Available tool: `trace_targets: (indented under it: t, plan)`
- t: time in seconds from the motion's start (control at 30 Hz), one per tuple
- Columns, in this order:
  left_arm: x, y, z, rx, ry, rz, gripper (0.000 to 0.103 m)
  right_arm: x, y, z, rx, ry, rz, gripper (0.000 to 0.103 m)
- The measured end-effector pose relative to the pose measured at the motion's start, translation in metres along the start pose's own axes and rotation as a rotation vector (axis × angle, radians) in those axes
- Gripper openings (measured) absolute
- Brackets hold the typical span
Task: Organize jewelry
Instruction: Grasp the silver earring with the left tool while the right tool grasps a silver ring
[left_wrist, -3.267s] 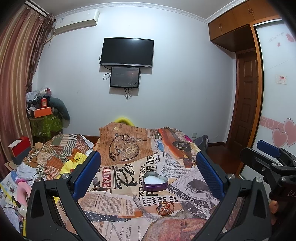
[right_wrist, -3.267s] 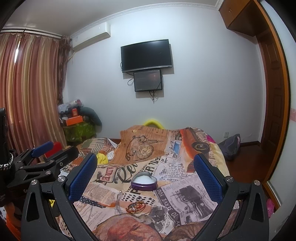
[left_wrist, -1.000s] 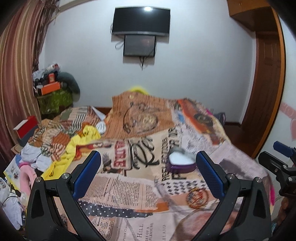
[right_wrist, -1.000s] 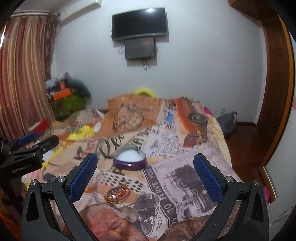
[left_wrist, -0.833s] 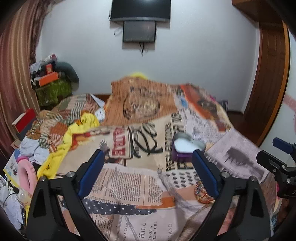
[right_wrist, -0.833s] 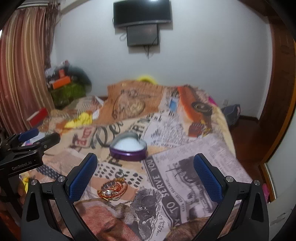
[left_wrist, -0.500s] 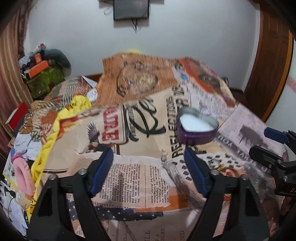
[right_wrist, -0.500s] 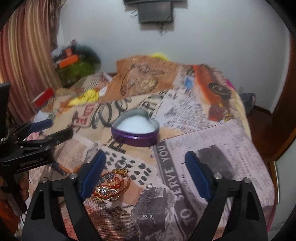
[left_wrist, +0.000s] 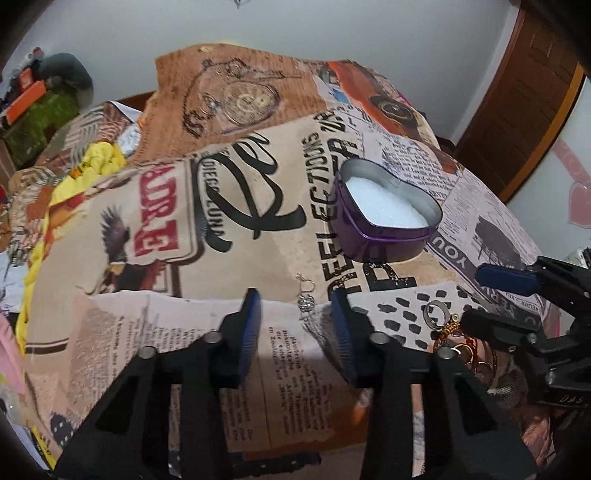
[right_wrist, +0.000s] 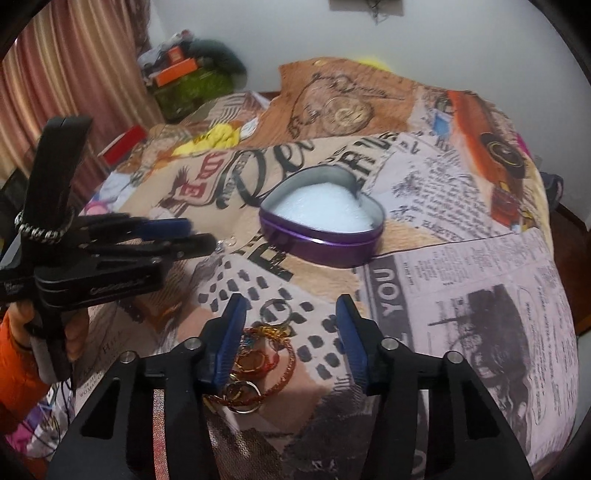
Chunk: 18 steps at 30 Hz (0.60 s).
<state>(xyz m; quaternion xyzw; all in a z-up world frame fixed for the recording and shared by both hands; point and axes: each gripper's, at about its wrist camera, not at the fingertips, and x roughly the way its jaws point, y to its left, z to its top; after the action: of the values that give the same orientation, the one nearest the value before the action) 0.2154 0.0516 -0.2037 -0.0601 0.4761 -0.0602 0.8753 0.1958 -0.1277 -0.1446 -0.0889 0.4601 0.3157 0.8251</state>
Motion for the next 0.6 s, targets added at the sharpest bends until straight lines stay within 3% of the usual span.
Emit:
trace_targets:
  t: [0.23,0.5,0.6]
  plan:
    - [0.011,-0.005,-0.001,0.04,0.015,-0.016,0.023,0.019,-0.001,0.001,-0.026,0.078,0.039,0.032]
    - [0.017,-0.004,-0.002,0.034,0.004,-0.015,0.012,0.026,-0.001,0.002,-0.031,0.1,0.047,0.02]
    - [0.016,-0.005,-0.003,0.036,0.001,-0.016,0.008,0.026,-0.001,0.002,-0.03,0.094,0.048,0.019]
